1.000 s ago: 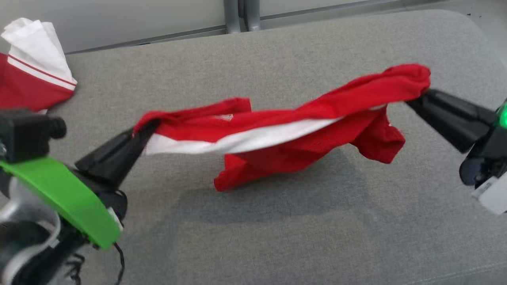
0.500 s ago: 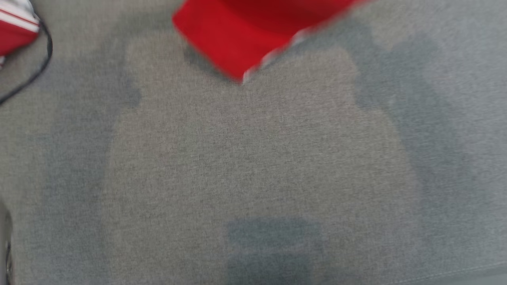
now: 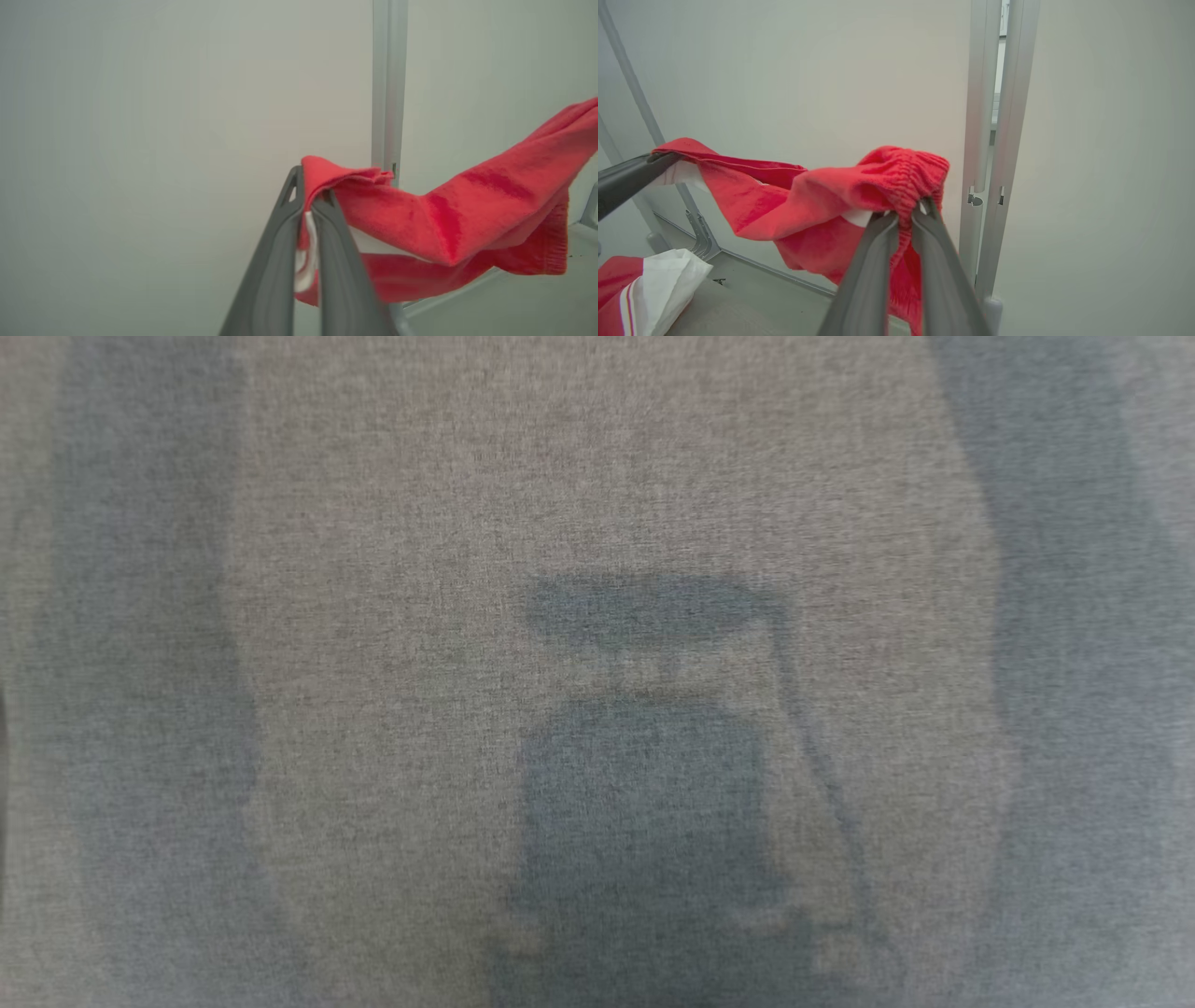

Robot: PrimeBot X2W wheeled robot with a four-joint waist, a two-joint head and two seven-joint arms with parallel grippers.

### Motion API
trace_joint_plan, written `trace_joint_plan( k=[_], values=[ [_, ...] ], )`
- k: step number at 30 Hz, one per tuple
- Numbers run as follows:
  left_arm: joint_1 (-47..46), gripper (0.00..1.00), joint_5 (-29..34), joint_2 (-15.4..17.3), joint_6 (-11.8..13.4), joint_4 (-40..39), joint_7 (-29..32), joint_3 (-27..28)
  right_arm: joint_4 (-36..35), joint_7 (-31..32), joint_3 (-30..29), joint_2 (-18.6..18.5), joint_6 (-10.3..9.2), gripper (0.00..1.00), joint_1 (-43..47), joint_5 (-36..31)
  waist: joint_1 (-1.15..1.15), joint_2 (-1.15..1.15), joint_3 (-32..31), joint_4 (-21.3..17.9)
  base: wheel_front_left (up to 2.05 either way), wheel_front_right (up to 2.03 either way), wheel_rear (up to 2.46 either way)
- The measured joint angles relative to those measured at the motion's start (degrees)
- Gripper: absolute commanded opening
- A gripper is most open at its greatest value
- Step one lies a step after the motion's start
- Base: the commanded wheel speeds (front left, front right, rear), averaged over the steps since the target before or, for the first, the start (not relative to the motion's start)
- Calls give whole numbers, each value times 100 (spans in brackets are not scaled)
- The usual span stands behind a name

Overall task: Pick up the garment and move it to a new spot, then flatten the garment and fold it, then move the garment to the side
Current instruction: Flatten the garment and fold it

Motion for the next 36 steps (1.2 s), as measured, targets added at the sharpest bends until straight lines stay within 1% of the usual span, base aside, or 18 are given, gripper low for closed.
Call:
trace_joint_plan(
  k=[2,6,9,13,14,17,18,23,25,27,31,36],
  values=[
    [85,0,5,-20,-48,345,-341,-229,192,-151,198,-77,1,0,124,89,0,0,173,30,0,0,0],
    [903,0,-167,-152,-80,1061,-846,-626,521,-378,787,-354,-2,0,1085,434,0,0,406,89,0,0,0],
    [1327,0,-388,-135,-80,1272,-1050,-996,432,-553,1085,-553,-2,0,1550,832,0,0,452,107,0,0,0],
    [1872,0,-793,-44,-81,1276,-1245,-1328,65,-677,1494,-1105,-2,0,2234,1295,-1,0,374,109,0,0,0],
    [2024,0,-962,-30,-80,1149,-1321,-1381,-75,-706,1564,-1259,-2,0,2411,1427,-1,0,335,115,0,0,0],
    [2394,0,-1185,124,-90,803,-1430,-1613,-538,-811,1671,-1716,2,0,2877,1770,-2,0,196,139,0,0,0],
    [2749,0,-1394,246,-92,649,-1475,-1603,-781,-842,1777,-2034,1,0,3337,1923,-2,0,78,156,0,0,0],
    [3867,0,-1762,470,-99,280,-1501,-1602,-1393,-877,1998,-2554,5,0,4626,2345,-2,0,-377,179,0,0,0],
    [4387,0,-1969,490,-70,92,-1501,-1557,-1619,-916,2064,-2706,9,0,5125,2452,-2,0,-606,168,0,0,0],
    [4939,0,-2130,483,19,-163,-1493,-1529,-1801,-981,2078,-2822,12,0,5644,2595,-2,0,-845,154,0,0,0],
    [6101,0,-2525,444,301,-833,-1481,-1455,-2137,-1088,2084,-3051,12,0,6609,2694,-3,0,-1318,120,0,0,0],
    [7472,0,-2781,441,737,-1805,-1471,-1483,-2458,-1282,1911,-3363,13,0,7844,2664,-3,0,-1851,79,0,0,0]
  ],
)
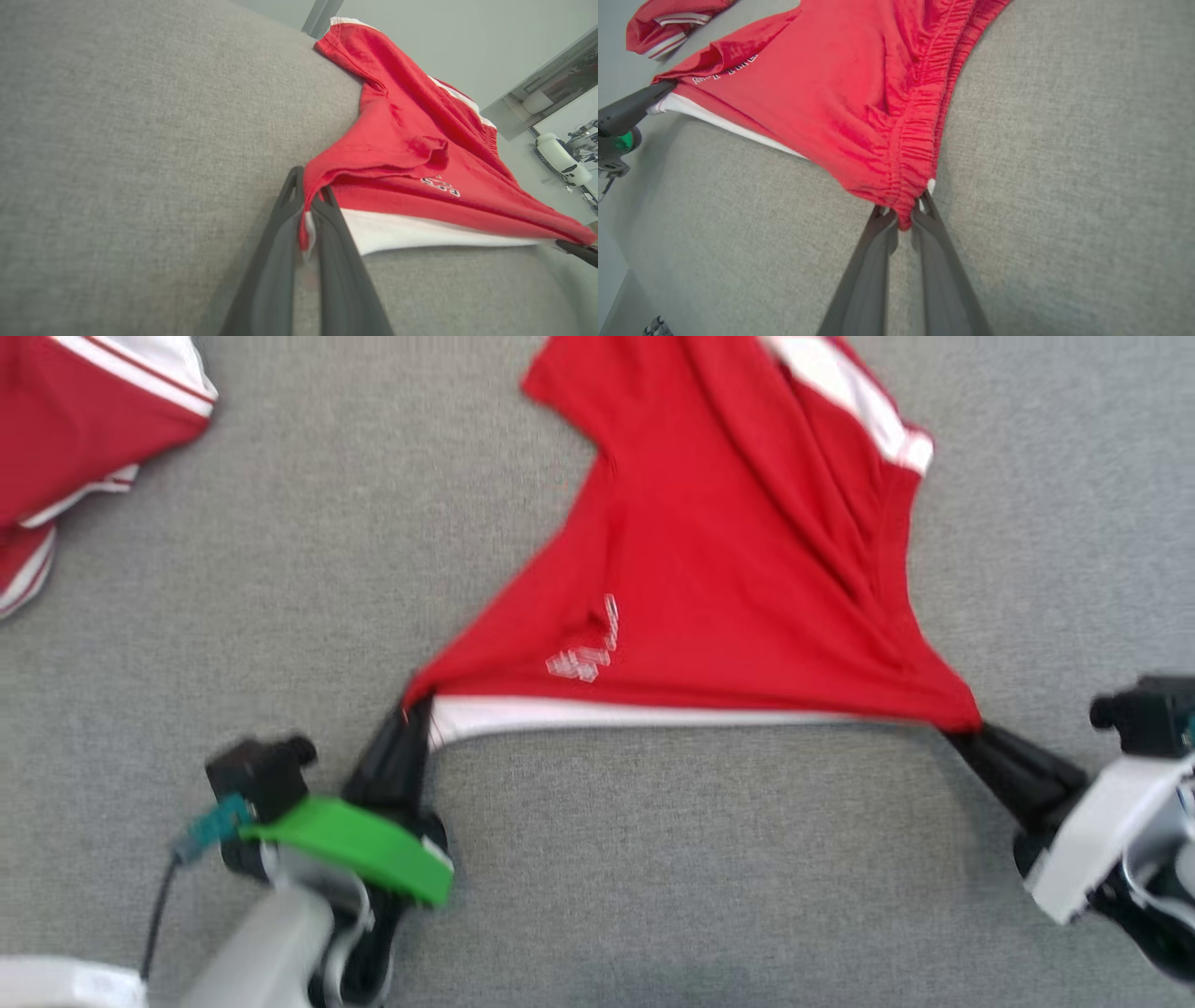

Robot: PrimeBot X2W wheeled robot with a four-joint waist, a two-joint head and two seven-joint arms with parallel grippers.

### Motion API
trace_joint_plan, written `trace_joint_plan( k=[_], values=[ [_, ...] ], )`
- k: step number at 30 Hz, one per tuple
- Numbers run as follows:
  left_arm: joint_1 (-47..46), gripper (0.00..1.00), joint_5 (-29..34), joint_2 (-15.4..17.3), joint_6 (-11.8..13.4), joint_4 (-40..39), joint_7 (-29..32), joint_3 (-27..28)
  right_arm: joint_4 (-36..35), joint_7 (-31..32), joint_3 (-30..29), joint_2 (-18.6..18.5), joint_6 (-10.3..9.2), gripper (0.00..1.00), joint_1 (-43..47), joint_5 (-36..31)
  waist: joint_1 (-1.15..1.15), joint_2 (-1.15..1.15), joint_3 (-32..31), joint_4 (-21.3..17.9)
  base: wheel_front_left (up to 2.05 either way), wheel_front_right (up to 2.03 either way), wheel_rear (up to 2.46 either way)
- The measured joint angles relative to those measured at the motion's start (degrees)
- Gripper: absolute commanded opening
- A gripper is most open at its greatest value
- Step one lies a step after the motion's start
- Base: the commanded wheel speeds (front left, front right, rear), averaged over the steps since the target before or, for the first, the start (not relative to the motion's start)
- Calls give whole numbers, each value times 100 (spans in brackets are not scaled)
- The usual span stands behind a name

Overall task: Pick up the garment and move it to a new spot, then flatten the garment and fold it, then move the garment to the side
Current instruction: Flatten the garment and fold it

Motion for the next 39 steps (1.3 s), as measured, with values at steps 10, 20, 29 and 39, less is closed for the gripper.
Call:
trace_joint_plan(
  k=[10,20,29,39],
  values=[
    [1951,0,-225,526,827,-1838,557,-321,-573,114,-684,-305,10,0,2338,-127,0,0,-640,-17,0,0,0],
    [2262,0,-276,1327,1307,-3277,1306,-179,-1523,901,-1465,-75,-3,0,3004,142,0,0,-593,-196,0,0,0],
    [430,0,-23,1841,1479,-3593,2844,-74,-2015,1612,-1851,417,-10,0,2351,127,0,0,-348,-534,0,0,0],
    [-2101,0,-343,1879,1318,-2519,5023,-153,-1544,2147,-1513,1098,-14,0,647,303,0,0,224,-996,0,0,0]
  ],
)
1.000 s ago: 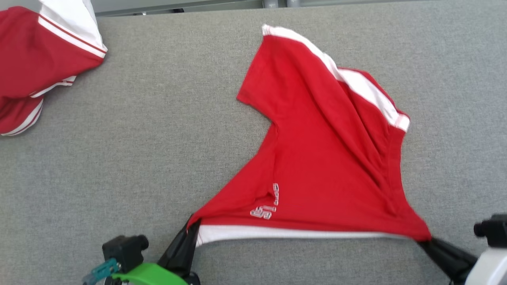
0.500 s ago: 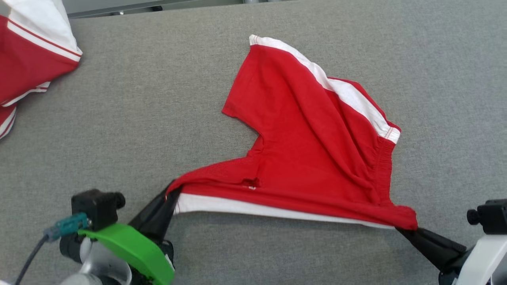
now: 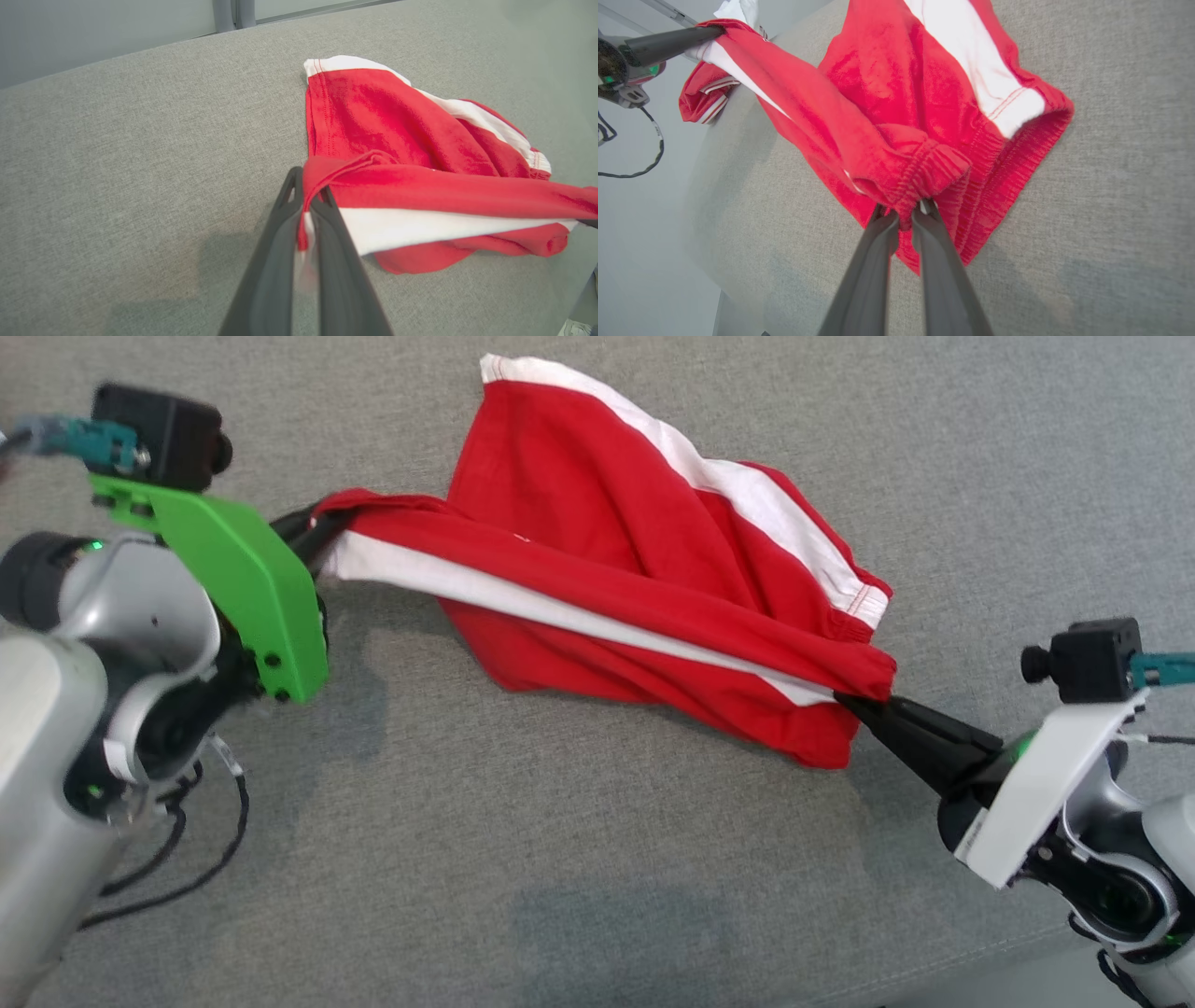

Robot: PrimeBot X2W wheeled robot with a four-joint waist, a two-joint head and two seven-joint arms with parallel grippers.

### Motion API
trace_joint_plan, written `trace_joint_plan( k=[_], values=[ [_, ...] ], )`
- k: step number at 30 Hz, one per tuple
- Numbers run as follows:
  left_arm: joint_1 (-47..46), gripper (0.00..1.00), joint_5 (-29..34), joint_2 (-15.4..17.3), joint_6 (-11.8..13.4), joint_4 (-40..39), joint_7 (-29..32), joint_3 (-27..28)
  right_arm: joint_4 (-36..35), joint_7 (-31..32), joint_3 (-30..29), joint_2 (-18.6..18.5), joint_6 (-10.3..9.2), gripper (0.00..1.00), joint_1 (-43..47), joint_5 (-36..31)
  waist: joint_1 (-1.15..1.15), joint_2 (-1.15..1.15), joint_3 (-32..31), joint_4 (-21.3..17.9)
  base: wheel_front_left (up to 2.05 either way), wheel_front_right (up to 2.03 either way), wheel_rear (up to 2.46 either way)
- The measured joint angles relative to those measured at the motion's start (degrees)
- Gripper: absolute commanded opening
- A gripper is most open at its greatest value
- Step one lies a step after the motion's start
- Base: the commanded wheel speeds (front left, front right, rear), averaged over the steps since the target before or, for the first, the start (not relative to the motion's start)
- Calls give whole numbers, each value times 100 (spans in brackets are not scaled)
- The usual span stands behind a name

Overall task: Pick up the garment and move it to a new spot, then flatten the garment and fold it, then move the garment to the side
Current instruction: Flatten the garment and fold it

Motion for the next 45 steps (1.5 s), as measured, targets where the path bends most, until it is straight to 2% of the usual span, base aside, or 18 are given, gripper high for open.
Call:
trace_joint_plan(
  k=[7,12,21,35,41,45],
  values=[
    [-1494,0,136,-35,-94,862,1174,-254,536,67,530,382,0,0,-990,71,1,0,445,-366,0,0,0],
    [-2007,0,259,-109,-138,1329,1508,-391,835,-254,781,519,0,0,-1382,153,1,0,685,-645,0,0,0],
    [-2668,0,390,-392,-333,1561,1965,-668,1053,-793,966,335,0,0,-1580,437,1,0,876,-904,0,0,0],
    [-3659,0,709,-801,-446,2507,2089,-845,1239,-1548,1133,383,0,0,-2269,611,1,0,1123,-1096,0,0,0],
    [-3735,0,786,-720,-534,2858,2052,-868,1228,-1667,1213,393,1,0,-2486,770,1,0,1191,-1236,0,0,0],
    [-3728,0,817,-597,-592,2984,2111,-953,1425,-1631,1489,500,2,0,-2574,736,1,0,1262,-1283,0,0,0]
  ],
)
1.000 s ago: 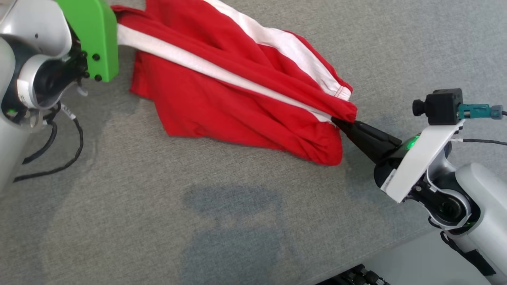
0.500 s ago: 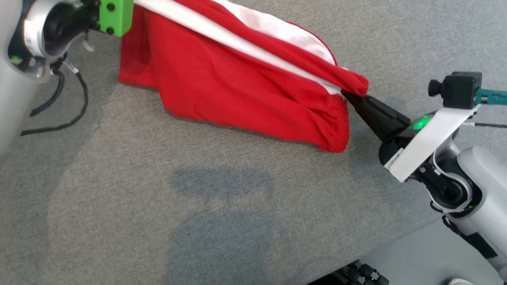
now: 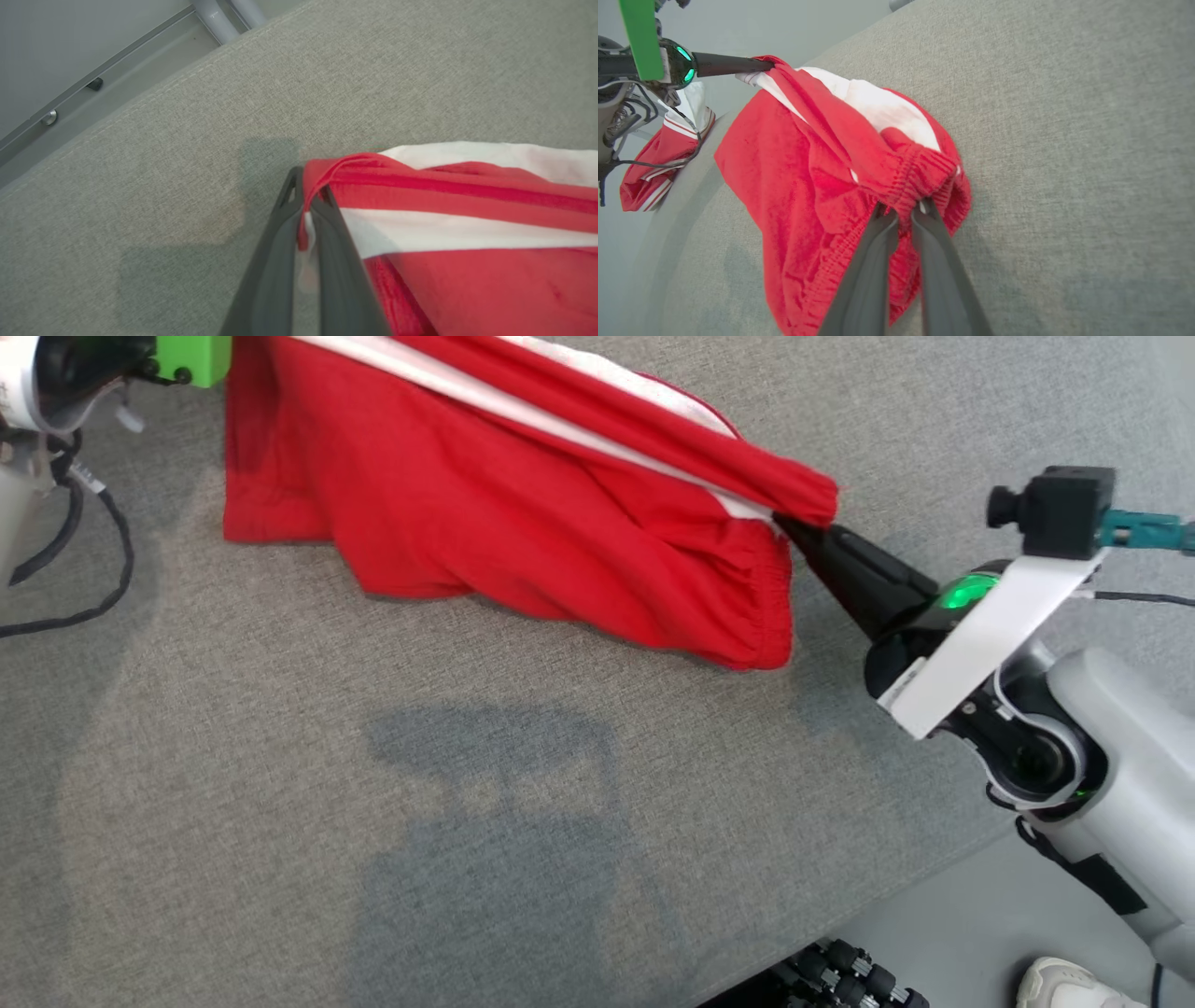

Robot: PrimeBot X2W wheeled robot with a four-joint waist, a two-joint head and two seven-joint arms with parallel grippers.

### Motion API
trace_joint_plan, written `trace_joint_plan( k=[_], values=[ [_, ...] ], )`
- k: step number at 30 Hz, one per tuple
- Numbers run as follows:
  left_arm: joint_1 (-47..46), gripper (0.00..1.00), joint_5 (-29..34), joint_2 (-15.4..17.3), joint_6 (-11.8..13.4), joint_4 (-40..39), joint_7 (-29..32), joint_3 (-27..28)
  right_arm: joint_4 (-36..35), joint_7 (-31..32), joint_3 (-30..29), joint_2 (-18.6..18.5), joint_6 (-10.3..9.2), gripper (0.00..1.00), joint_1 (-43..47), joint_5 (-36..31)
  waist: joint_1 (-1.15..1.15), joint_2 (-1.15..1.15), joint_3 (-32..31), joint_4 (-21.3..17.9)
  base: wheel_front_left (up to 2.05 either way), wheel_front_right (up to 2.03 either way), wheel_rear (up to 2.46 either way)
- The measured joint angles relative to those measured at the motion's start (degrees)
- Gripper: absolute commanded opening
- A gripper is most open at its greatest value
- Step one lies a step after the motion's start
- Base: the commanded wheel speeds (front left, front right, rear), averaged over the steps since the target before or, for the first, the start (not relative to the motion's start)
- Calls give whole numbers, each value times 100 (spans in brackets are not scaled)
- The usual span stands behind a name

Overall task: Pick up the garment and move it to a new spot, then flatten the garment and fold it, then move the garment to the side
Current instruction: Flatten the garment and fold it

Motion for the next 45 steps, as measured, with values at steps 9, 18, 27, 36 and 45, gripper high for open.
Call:
trace_joint_plan(
  k=[9,18,27,36,45],
  values=[
    [57,100,16,-22,19,79,-263,22,567,-364,169,162,0,100,-160,-283,0,0,4,53,0,0,0],
    [411,100,-22,-111,-363,-505,-758,-87,412,-433,-52,-285,0,100,378,-185,0,0,-357,222,0,0,0],
    [1413,100,673,792,-242,-2204,-2210,-57,209,-35,-505,-393,-3,100,1254,-33,-1,0,-902,325,0,0,0],
    [3701,100,1011,1526,1232,-3557,-4257,536,296,1131,-1374,223,-4,100,1538,-591,-1,0,-1386,644,0,0,0],
    [5452,100,925,1118,1646,-3364,-6262,593,175,2548,-2856,1215,-4,100,1939,-2103,-1,0,-1625,1265,0,0,0]
  ],
)
